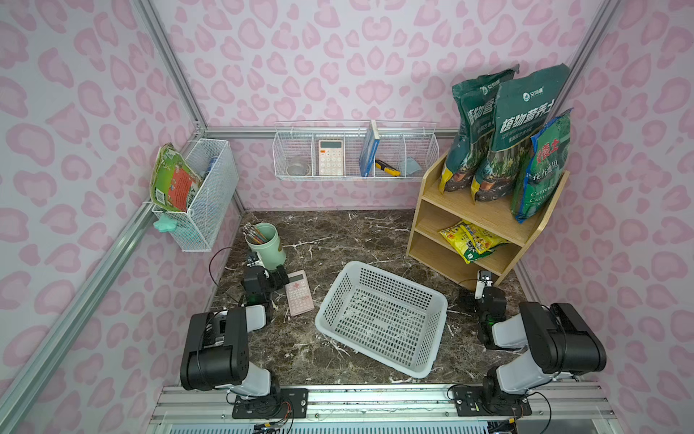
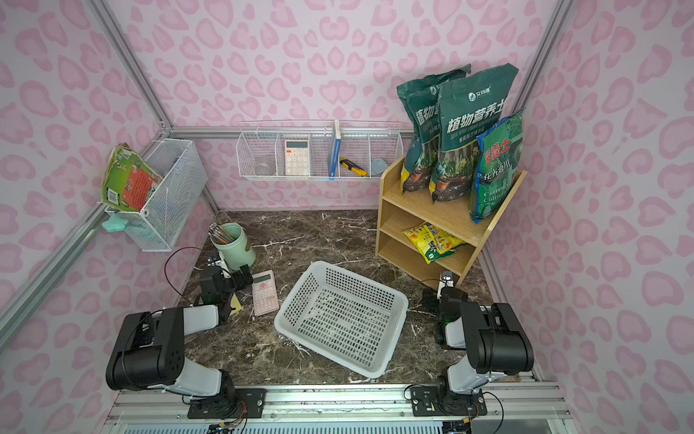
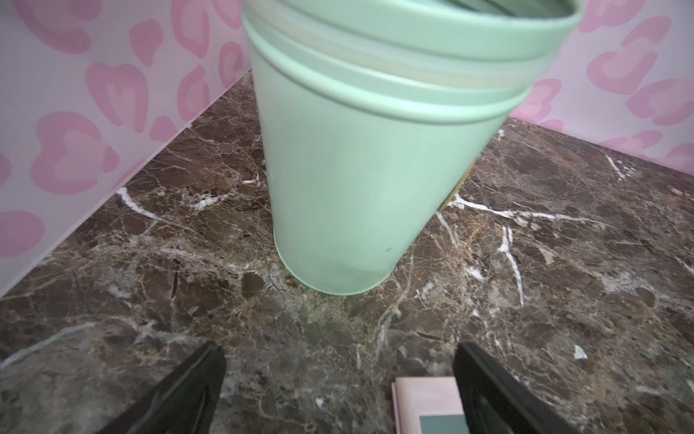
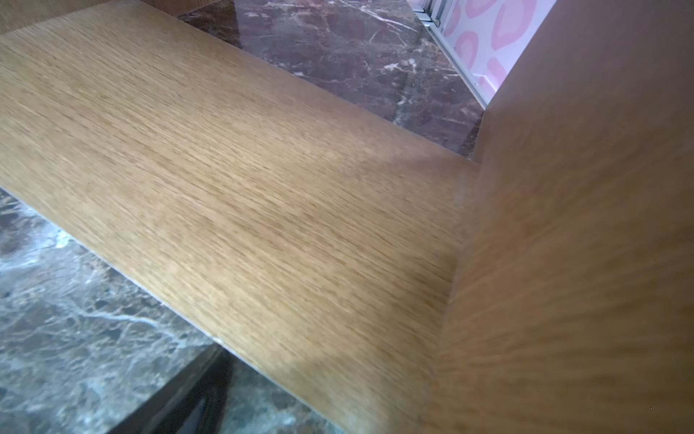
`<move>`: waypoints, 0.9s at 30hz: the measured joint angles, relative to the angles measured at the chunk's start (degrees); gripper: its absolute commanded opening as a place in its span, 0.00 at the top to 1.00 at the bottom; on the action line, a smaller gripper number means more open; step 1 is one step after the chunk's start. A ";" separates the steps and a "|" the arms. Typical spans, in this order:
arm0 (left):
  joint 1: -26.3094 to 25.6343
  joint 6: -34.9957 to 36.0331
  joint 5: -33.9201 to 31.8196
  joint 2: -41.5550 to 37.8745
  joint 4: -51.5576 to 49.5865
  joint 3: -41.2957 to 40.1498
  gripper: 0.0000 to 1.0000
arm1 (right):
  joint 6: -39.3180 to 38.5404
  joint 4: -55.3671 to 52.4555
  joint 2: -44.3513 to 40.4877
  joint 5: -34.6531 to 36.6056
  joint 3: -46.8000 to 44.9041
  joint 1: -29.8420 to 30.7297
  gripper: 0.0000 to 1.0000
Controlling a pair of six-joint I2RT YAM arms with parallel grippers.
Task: Take down the fertilizer bag from the shelf
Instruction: Pick up the fertilizer bag from the shelf.
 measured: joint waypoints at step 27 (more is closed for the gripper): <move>-1.75 -3.67 -4.11 -6.21 -21.59 14.86 0.00 | -1.09 -0.72 -14.19 2.32 -5.01 3.39 0.00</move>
